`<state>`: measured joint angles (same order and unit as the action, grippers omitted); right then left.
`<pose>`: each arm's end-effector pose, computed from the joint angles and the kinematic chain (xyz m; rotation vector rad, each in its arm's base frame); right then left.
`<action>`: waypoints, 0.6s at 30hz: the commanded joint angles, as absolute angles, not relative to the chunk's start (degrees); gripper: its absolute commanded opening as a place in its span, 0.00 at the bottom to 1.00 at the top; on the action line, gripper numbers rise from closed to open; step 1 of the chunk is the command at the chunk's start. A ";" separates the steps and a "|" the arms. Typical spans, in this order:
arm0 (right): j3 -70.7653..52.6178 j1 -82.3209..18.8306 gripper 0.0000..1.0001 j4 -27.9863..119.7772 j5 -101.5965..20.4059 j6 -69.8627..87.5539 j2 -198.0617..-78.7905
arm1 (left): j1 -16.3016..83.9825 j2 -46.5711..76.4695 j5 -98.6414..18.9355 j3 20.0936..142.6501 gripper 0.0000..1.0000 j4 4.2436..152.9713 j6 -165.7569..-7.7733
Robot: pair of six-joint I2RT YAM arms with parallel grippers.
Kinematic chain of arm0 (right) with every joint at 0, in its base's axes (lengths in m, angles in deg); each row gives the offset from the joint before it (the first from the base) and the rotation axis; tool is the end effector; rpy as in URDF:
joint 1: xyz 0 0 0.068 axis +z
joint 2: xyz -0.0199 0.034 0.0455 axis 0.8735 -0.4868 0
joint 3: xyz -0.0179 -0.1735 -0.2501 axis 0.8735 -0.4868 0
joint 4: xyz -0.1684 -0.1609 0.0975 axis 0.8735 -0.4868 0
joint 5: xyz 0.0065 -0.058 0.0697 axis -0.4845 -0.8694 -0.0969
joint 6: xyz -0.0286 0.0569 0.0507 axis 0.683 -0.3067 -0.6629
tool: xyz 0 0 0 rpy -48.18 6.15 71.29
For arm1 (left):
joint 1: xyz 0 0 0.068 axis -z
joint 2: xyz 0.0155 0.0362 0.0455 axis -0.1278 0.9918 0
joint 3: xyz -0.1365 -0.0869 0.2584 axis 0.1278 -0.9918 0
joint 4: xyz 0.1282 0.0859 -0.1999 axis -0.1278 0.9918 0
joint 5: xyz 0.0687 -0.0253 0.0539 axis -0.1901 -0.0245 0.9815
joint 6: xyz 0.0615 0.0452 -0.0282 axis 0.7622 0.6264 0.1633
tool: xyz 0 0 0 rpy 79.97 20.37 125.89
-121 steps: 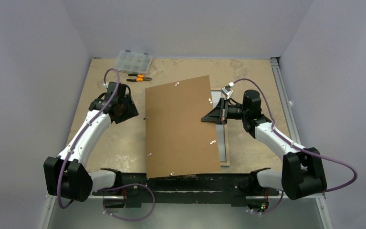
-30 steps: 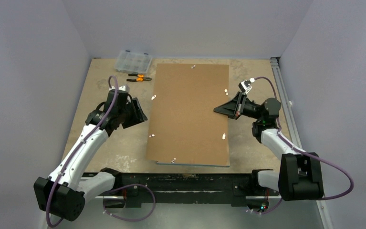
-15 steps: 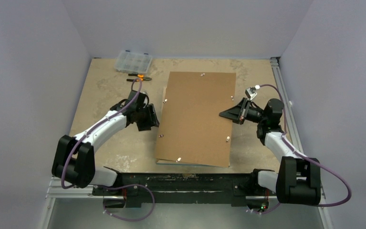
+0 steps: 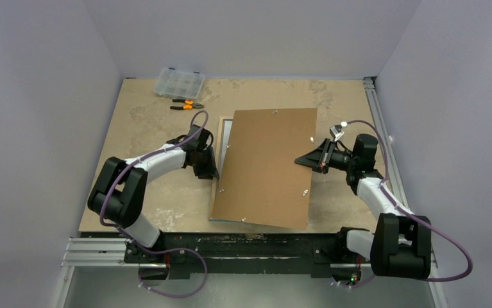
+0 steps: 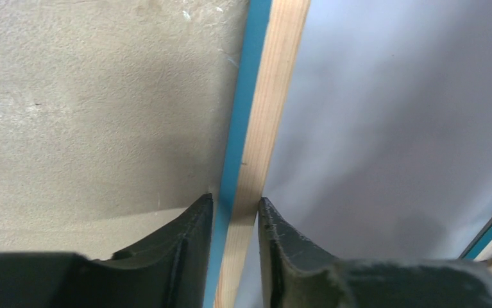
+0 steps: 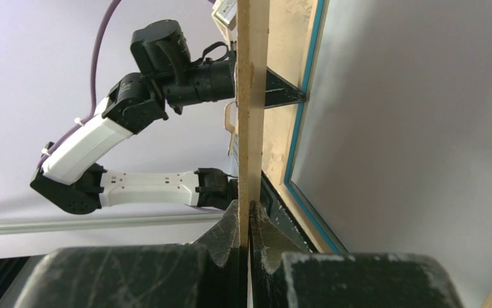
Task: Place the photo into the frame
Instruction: Move the photo frame to the center of the board.
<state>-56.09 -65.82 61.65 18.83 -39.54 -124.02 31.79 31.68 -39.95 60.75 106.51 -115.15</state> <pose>0.2230 0.0459 0.2489 0.2320 2.0841 1.6924 0.2748 -0.1361 0.1709 -0.3392 2.8089 -0.4901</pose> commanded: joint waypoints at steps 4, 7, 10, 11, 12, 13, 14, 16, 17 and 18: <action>-52.46 -66.13 0.00 60.21 18.92 -36.25 -124.97 | 31.80 27.89 -34.53 61.40 0.08 108.03 -114.06; -52.19 -66.05 0.00 60.38 18.74 -35.96 -125.51 | 31.75 27.47 -34.11 61.17 0.02 108.58 -113.94; -51.97 -65.28 0.00 60.23 18.52 -35.59 -125.95 | 31.77 26.97 -33.67 60.60 0.00 108.91 -114.20; -52.01 -64.88 0.00 60.35 18.37 -35.54 -126.10 | 31.71 26.70 -33.55 60.19 0.00 108.92 -114.17; -52.01 -64.43 0.00 60.53 18.16 -35.51 -126.30 | 31.69 26.41 -33.34 59.96 0.00 109.07 -113.94; -52.02 -63.83 0.00 60.86 18.01 -35.49 -126.63 | 31.62 26.17 -33.08 59.84 0.00 109.16 -113.48; -51.97 -63.33 0.00 61.16 17.89 -35.49 -127.01 | 31.54 25.91 -32.69 59.67 0.00 109.42 -113.06; -51.92 -62.26 0.00 62.42 17.46 -35.89 -127.86 | 31.32 25.57 -31.82 59.40 0.00 110.03 -112.24; -51.80 -61.78 0.00 62.82 17.36 -36.01 -128.42 | 31.07 25.39 -31.83 59.20 0.00 110.28 -111.74; -51.60 -61.47 0.00 63.14 17.26 -36.02 -128.85 | 30.73 25.17 -31.82 58.95 0.00 110.26 -111.33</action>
